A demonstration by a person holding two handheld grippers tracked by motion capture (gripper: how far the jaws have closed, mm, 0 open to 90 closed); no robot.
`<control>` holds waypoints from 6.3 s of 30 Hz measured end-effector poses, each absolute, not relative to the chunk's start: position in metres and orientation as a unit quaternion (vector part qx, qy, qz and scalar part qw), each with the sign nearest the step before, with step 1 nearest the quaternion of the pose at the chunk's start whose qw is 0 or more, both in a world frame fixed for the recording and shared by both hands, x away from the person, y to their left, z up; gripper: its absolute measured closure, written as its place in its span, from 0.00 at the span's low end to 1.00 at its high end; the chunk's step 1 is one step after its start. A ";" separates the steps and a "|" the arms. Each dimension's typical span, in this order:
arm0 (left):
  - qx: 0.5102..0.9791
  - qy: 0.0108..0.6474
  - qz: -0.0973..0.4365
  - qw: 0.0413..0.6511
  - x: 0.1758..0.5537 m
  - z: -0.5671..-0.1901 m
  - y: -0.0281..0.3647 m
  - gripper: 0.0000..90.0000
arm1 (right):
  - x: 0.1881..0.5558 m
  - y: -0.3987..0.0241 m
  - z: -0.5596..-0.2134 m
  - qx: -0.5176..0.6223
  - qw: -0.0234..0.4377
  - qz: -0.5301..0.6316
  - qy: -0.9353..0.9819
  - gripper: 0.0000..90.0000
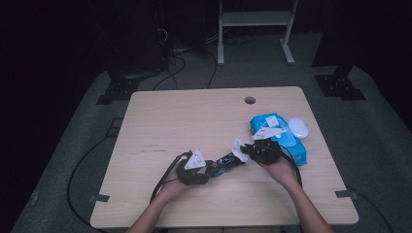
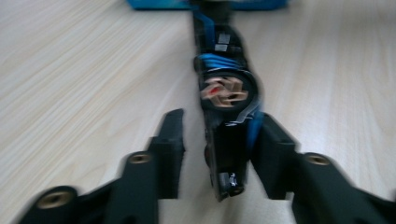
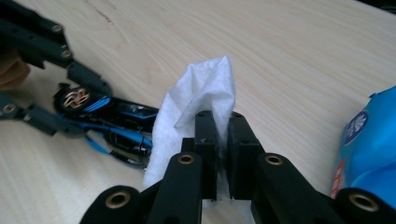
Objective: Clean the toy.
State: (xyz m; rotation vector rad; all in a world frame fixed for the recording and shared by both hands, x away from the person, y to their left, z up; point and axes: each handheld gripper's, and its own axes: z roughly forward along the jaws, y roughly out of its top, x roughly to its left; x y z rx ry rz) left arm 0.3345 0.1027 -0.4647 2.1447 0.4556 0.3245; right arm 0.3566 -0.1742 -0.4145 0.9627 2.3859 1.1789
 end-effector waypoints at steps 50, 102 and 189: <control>0.862 0.191 0.108 0.457 0.330 -0.464 0.114 0.74 | 0.333 -0.087 -0.409 0.235 0.116 0.410 0.874 0.93; 0.863 0.176 0.108 0.461 0.332 -0.464 0.115 0.73 | 0.338 -0.118 -0.413 0.262 0.147 0.382 0.874 0.96; 0.856 0.183 0.092 0.474 0.339 -0.467 0.113 0.70 | 0.344 -0.142 -0.421 0.324 0.149 0.415 0.837 0.97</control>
